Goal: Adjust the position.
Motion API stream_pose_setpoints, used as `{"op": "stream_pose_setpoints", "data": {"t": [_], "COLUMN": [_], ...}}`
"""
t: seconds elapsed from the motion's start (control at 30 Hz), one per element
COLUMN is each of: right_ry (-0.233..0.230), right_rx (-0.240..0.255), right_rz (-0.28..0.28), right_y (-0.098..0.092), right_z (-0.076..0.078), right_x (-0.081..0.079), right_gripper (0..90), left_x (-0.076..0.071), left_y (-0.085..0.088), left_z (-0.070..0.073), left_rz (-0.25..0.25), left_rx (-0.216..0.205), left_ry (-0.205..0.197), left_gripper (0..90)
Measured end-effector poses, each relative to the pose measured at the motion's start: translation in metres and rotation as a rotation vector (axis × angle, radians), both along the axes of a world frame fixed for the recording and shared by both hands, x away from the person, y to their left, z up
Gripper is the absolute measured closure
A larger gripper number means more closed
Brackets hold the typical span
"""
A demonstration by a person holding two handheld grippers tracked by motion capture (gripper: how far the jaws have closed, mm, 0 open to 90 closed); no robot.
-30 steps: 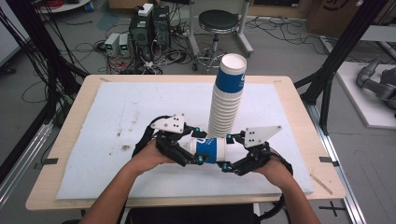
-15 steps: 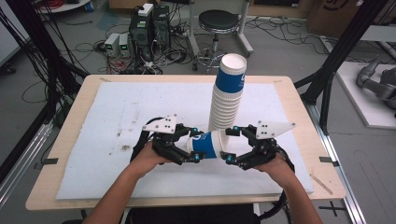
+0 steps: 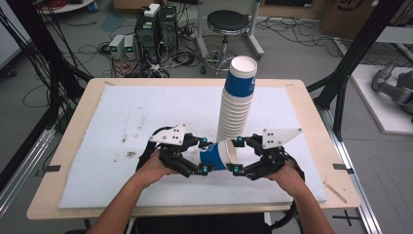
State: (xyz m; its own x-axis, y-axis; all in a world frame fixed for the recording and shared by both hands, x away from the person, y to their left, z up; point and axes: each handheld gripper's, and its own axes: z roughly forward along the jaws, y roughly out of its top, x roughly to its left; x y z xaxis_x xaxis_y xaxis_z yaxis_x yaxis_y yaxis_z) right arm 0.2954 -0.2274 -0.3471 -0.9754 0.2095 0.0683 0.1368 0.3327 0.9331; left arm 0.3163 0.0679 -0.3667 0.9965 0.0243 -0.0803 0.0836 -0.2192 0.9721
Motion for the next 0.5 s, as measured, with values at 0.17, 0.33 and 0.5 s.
{"op": "stream_pose_setpoints", "data": {"t": [0.17,0.33,0.5], "right_ry": [-0.033,-0.056,-0.04], "right_rx": [-0.131,-0.194,-0.089], "right_rz": [-0.027,-0.028,-0.047], "right_y": [0.008,0.015,0.014], "right_z": [0.004,0.008,0.004], "right_x": [-0.001,-0.004,-0.004], "right_gripper": [26.2,25.9,19.2], "left_x": [-0.005,-0.003,-0.002], "left_y": [-0.01,-0.016,-0.017], "left_z": [0.004,-0.001,-0.006], "left_rz": [0.052,0.024,0.007], "left_rx": [0.185,0.218,0.159], "left_ry": [-0.075,-0.063,-0.051], "left_gripper": [19.4,26.7,27.1]}}
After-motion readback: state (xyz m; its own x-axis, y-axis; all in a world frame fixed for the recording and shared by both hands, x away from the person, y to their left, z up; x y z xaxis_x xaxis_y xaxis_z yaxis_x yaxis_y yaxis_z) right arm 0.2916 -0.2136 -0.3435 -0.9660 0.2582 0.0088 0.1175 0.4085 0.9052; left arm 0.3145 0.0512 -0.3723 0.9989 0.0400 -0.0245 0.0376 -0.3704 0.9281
